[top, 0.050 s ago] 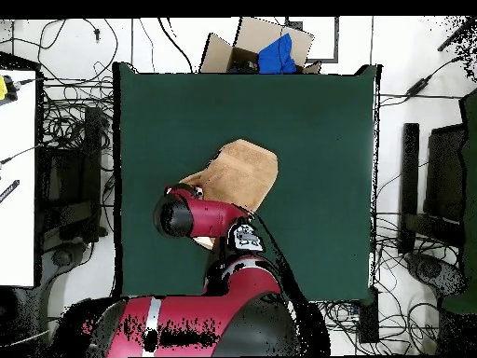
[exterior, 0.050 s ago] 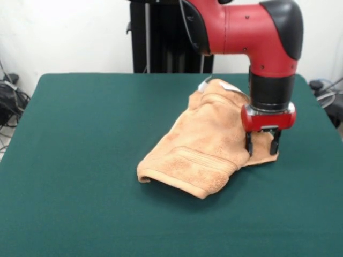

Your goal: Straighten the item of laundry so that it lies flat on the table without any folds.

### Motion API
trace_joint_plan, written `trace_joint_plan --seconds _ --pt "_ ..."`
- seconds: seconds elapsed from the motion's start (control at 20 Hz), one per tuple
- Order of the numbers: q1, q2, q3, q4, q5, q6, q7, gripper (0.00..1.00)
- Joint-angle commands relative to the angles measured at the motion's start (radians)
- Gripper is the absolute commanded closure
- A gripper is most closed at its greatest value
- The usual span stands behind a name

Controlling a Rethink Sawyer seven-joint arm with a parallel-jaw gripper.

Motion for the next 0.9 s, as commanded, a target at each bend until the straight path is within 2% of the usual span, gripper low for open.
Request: trace_joint_plan --seconds 0.05,0.4,0.9 --pt "-0.058 0.129 -0.085 -0.097 0.006 -0.010 0.144 0.00" --pt "-0.139 0.093 -0.076 -0.159 -0.078 0.107 0.022 0.00" --pt "-0.179 -0.013 -0.026 -0.149 -0.113 0.281 0.019 0.00"
